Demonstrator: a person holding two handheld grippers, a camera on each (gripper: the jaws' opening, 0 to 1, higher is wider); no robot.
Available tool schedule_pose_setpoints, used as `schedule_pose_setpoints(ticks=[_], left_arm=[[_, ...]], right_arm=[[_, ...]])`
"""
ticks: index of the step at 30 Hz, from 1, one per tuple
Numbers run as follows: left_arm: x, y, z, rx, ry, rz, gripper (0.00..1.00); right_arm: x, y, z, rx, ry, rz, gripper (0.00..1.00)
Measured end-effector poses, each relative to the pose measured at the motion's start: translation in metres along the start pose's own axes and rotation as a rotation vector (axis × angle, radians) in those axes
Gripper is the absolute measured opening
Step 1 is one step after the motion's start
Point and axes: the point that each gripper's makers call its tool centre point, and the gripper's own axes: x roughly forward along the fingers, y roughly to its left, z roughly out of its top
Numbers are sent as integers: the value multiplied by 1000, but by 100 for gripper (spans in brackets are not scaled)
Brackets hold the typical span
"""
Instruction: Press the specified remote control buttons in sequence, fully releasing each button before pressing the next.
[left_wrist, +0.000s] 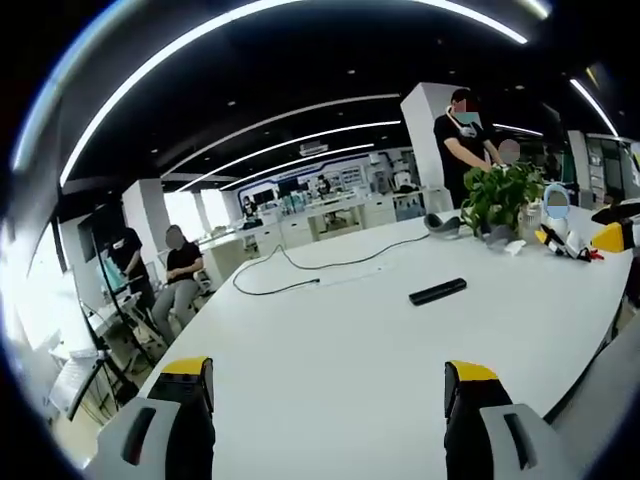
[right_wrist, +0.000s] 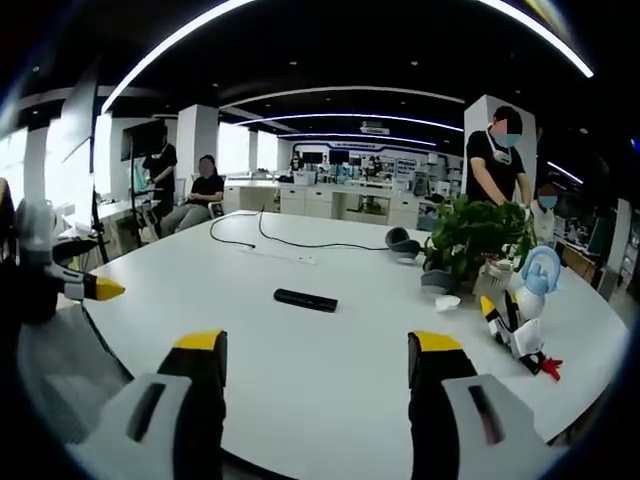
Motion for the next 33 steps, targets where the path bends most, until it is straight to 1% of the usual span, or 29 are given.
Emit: schedule_pose_setpoints(ticks=[21, 33], left_arm=[[-1, 3, 1, -9, -7, 15, 100], [-1, 2, 1, -7, -7, 9, 100]], right_arm=[[0, 3, -2, -7, 11, 12, 73], [1, 4, -3, -13, 19, 15, 72]])
